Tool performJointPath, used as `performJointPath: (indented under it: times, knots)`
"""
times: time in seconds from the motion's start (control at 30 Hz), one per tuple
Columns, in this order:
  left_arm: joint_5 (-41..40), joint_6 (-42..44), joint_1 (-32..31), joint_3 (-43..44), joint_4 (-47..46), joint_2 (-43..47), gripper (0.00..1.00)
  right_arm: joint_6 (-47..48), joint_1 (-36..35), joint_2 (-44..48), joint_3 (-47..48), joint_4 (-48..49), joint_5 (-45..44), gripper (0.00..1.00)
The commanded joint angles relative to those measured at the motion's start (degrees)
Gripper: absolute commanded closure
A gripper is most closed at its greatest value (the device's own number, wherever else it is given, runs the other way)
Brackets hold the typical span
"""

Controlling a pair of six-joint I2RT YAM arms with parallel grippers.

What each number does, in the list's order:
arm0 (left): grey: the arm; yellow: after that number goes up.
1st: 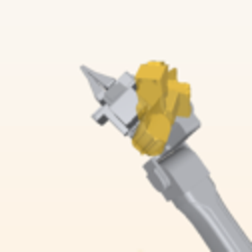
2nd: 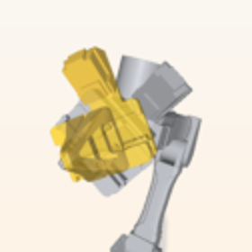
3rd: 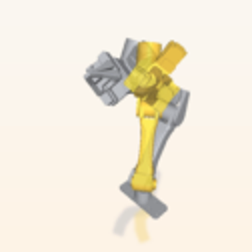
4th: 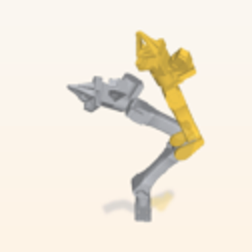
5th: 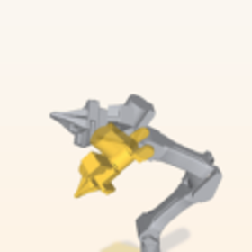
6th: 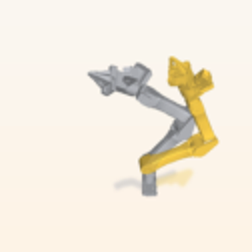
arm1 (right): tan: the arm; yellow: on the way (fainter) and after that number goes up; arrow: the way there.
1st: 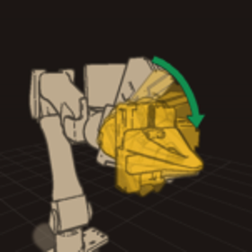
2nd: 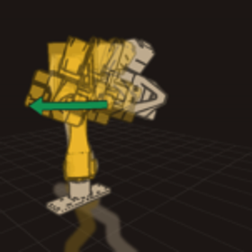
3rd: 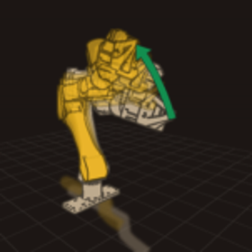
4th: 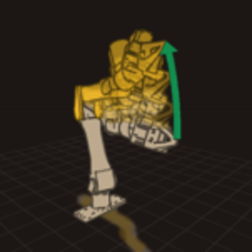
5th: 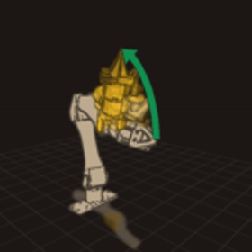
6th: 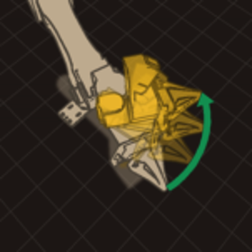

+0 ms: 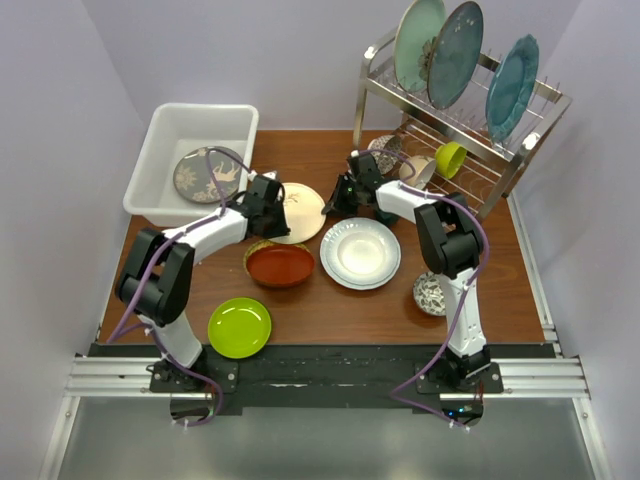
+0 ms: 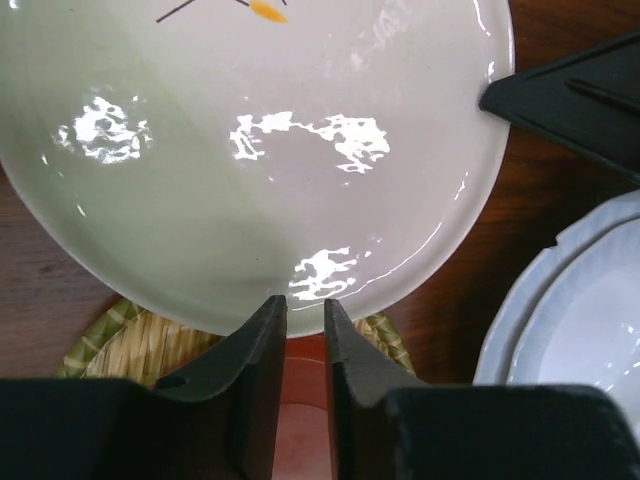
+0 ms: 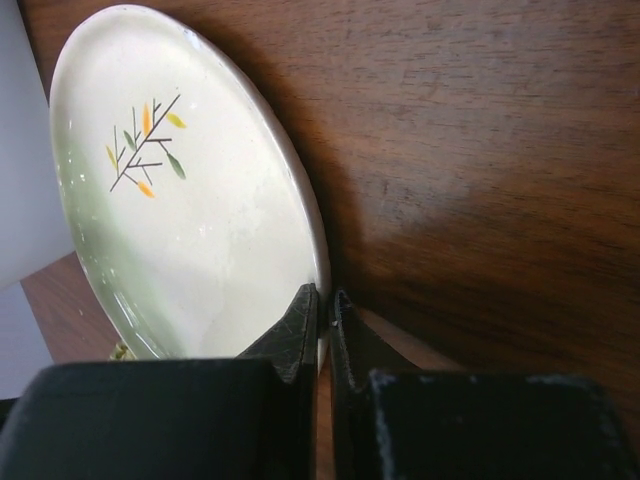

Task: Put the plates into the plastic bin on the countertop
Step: Move the plate to the center of the board.

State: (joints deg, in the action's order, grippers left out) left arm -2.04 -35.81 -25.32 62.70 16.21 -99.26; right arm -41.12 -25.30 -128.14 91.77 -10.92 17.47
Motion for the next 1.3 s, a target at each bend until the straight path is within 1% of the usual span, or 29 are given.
performJointPath:
  times: [0.0, 0.07, 0.33, 0.57, 0.8, 0.97, 1.03, 1.27]
  knots:
    - [-1.82, 2.06, -0.25, 2.34, 1.19, 4.69, 0.70, -0.89, -0.36, 2.62, 3.42, -3.14, 0.98, 1.00]
    - [-1.82, 2.32, -0.25, 2.34, 1.72, 4.96, 0.66, -1.33, -0.28, 3.68, 4.21, -3.32, 1.25, 1.00]
    - [-2.00, 1.80, -0.25, 0.67, 0.58, 4.34, 0.62, -1.68, -0.36, 7.55, 7.46, -6.13, 2.39, 1.00]
    - [-1.47, 1.27, -0.25, -1.34, -0.30, 3.90, 0.62, -1.15, -0.36, 13.26, 6.41, -8.50, 2.92, 1.00]
    - [-0.51, 1.09, -0.26, -3.37, -1.79, 3.90, 0.63, 1.48, -0.36, 18.44, 5.71, -13.94, 3.00, 1.00]
    - [0.55, 1.09, -0.25, -3.81, -2.67, 3.11, 0.64, 2.45, -0.28, 25.20, -1.49, -14.66, 3.00, 1.00]
    - [1.68, 1.18, -0.34, -3.72, -3.11, 2.41, 0.64, 3.33, -0.36, 26.79, -4.56, -15.62, 2.74, 1.00]
    - [1.78, 0.92, -1.92, -3.63, -3.90, 2.49, 0.66, 4.30, -0.28, 32.77, -14.94, -14.66, 1.86, 1.00]
